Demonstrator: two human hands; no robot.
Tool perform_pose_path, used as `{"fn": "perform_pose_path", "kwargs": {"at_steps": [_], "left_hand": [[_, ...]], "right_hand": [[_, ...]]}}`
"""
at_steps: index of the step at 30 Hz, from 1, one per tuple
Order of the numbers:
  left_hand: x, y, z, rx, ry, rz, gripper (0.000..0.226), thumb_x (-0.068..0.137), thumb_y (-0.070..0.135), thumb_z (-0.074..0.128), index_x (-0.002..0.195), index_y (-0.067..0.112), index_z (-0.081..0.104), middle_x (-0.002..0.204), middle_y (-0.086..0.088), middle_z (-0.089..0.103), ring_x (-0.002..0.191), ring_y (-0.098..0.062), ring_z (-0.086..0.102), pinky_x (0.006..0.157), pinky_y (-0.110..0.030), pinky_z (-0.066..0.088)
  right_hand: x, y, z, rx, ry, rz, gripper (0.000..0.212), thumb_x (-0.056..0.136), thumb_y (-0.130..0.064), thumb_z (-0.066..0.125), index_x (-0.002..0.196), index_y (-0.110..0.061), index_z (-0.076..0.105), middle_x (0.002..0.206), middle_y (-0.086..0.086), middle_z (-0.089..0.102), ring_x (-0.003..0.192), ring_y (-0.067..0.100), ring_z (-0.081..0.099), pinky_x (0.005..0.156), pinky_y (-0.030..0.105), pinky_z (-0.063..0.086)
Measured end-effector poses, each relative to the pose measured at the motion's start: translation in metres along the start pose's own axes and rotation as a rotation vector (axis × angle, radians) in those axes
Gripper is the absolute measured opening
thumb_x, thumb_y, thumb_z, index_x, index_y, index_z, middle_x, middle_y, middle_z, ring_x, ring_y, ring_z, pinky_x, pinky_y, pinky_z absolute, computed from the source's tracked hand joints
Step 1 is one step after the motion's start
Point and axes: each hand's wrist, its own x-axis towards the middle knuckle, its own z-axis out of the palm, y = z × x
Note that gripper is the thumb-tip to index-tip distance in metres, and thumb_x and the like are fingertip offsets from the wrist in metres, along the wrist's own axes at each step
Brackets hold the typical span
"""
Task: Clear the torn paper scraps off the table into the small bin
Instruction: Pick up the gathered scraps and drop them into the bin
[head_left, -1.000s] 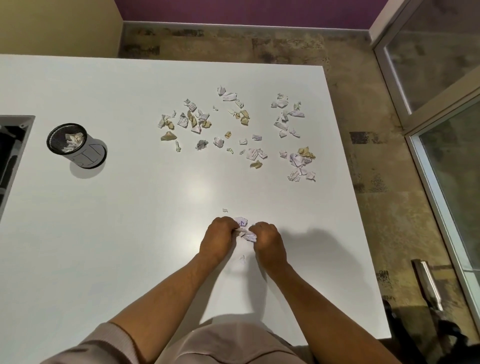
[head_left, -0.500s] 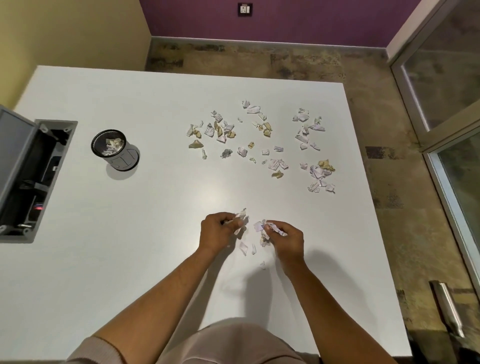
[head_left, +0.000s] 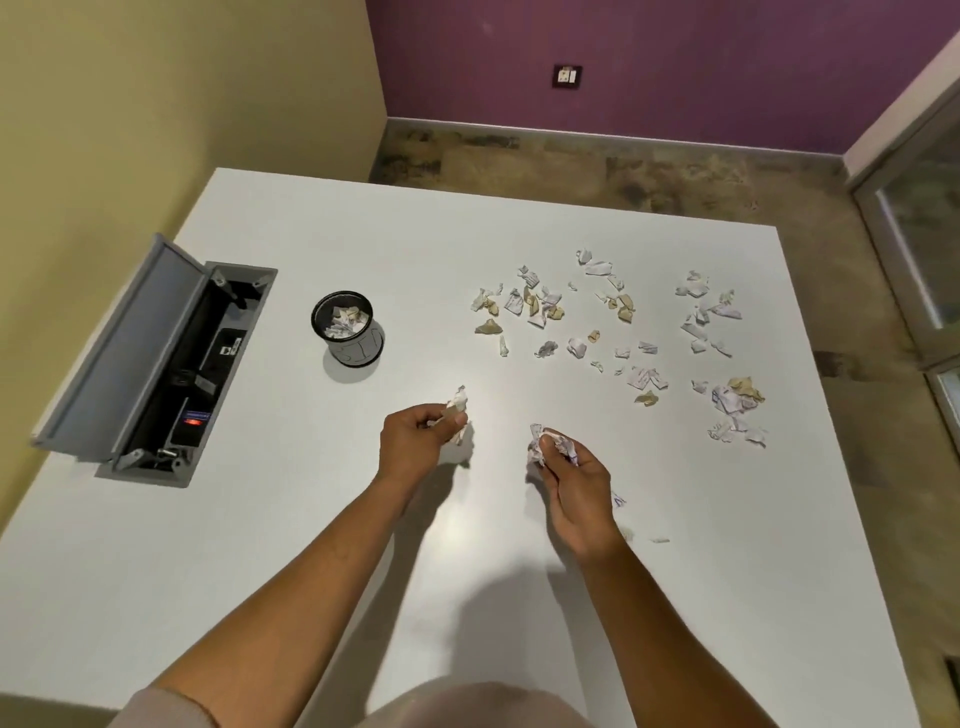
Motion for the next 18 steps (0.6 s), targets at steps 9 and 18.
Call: {"fn": "perform_pose_path", "kwargs": {"at_steps": [9,18], "left_hand": [[0.065,0.038,-0.076,0.062,0.141,0.052,0.009,0.078,0.018,0.081,0.073,0.017,0.073,0.067,0.001,0.066,0.063,-0.011,0.058,0.072,-0.030,0.048],[0.139,0.089,-0.119,0.554,0.191,0.162,0.022,0.082,0.022,0.073,0.064,0.013,0.068,0.076,-0.013,0.063,0.079,-0.026,0.057,0.059,-0.028,0.040]], "right_hand": [[0.005,0.006,0.080,0.028,-0.022,0.007,0.012,0.090,-0.004,0.062,0.098,-0.007,0.071,0.086,0.001,0.074,0.078,0.012,0.067,0.072,0.017,0.055],[0.014,0.023,0.120,0.012,-0.012,0.017,0.013,0.091,-0.003,0.060,0.098,-0.008,0.071,0.081,-0.001,0.074,0.076,0.012,0.067,0.072,0.017,0.056]]}}
